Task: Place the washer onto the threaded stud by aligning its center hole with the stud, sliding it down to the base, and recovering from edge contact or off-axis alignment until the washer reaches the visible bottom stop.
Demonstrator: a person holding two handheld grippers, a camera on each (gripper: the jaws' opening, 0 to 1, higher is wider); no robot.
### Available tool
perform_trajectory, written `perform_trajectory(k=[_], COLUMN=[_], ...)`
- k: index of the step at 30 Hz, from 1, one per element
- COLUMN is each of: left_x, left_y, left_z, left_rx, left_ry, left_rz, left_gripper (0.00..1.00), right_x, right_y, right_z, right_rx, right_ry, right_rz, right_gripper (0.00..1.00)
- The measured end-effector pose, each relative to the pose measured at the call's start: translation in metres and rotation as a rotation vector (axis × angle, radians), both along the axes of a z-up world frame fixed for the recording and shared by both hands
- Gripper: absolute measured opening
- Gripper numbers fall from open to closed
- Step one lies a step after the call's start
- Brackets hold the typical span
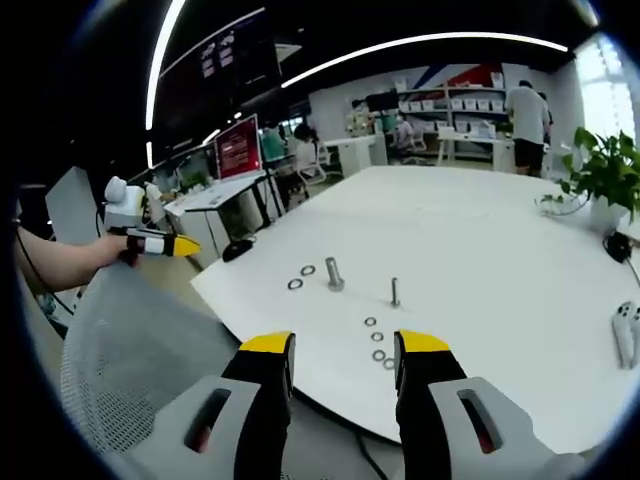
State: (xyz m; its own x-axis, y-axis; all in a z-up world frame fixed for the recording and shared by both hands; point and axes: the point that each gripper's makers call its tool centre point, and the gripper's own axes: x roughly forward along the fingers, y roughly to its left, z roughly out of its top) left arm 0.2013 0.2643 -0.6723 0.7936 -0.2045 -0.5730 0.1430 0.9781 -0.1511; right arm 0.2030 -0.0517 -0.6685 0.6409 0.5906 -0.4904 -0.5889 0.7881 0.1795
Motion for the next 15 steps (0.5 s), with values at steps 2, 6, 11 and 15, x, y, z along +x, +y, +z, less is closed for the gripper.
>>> perform_trajectory(k=[2, 6, 11, 15], left_x=[-0.0001, 0.0001, -0.0002, 0.0002], left_y=[-0.0004, 0.0001, 0.001, 0.0015], left_z=[-0.0002, 0.0004, 0.0001, -0.0004], left_rx=[0.0, -0.001, 0.001, 0.0], left_ry=[0.001, -0.002, -0.001, 0.0], left_rz=[-0.003, 0.002, 0.003, 0.005], left_gripper=[0.19, 0.18, 0.18, 0.18], right_x=[0.0, 0.0003, 0.0, 0.0003], right_y=[0.0, -0.0003, 0.0012, 0.0011], right_z=[-0.0001, 0.0, 0.0008, 0.0003], right_rx=[-0.001, 0.001, 0.001, -0.001], right_ry=[0.0, 0.0, -0.003, -0.001], right_rz=[0.001, -0.003, 0.002, 0.002], right_gripper=[0.42, 0.42, 0.41, 0.41])
